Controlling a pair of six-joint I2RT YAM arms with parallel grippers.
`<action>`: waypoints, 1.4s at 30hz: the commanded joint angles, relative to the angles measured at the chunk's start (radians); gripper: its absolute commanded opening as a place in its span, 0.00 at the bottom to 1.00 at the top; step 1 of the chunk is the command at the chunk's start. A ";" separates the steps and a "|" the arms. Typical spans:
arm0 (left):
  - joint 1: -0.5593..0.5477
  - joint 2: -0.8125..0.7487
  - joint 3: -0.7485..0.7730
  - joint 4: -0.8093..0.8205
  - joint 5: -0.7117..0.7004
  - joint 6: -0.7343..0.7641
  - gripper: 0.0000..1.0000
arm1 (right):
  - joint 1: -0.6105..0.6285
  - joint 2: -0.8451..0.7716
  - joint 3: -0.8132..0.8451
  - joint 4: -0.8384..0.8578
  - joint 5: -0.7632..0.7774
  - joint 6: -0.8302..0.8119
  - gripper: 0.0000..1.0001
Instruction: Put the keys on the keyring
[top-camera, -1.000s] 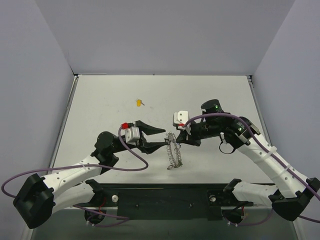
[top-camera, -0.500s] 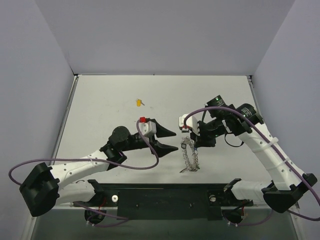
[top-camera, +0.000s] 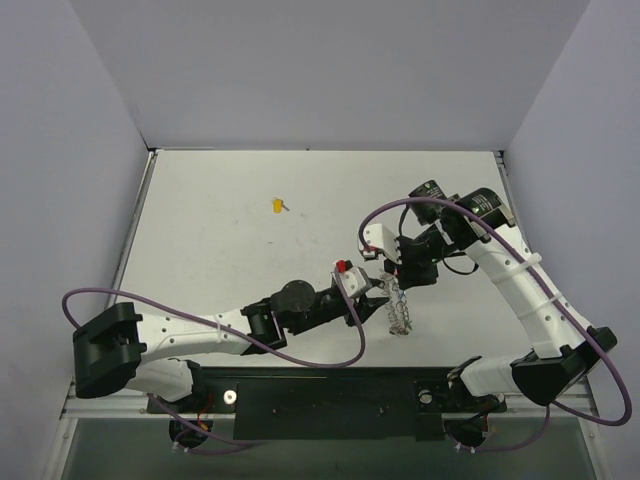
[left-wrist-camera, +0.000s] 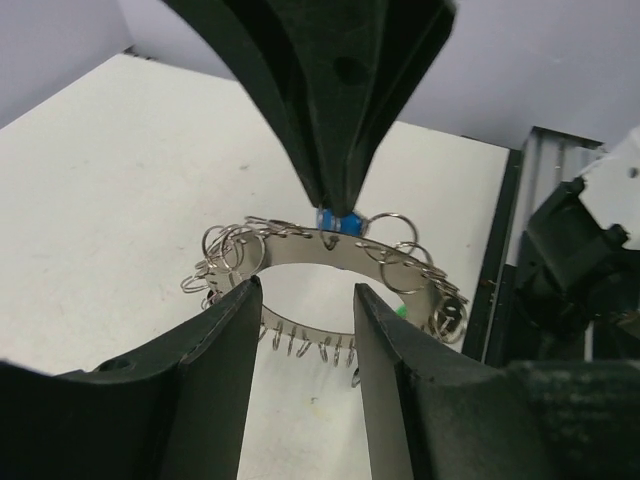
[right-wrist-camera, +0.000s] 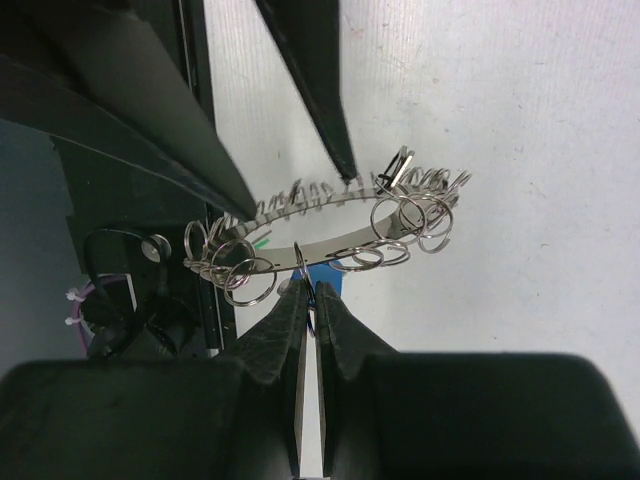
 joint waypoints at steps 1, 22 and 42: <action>-0.017 0.034 0.063 0.051 -0.207 0.033 0.51 | 0.009 -0.044 -0.009 -0.103 0.004 0.027 0.00; -0.014 -0.026 -0.107 0.292 -0.011 0.000 0.49 | 0.045 -0.069 -0.046 -0.018 0.010 0.099 0.00; 0.028 0.095 -0.107 0.551 0.121 -0.214 0.43 | 0.032 -0.063 -0.064 0.013 -0.073 0.127 0.00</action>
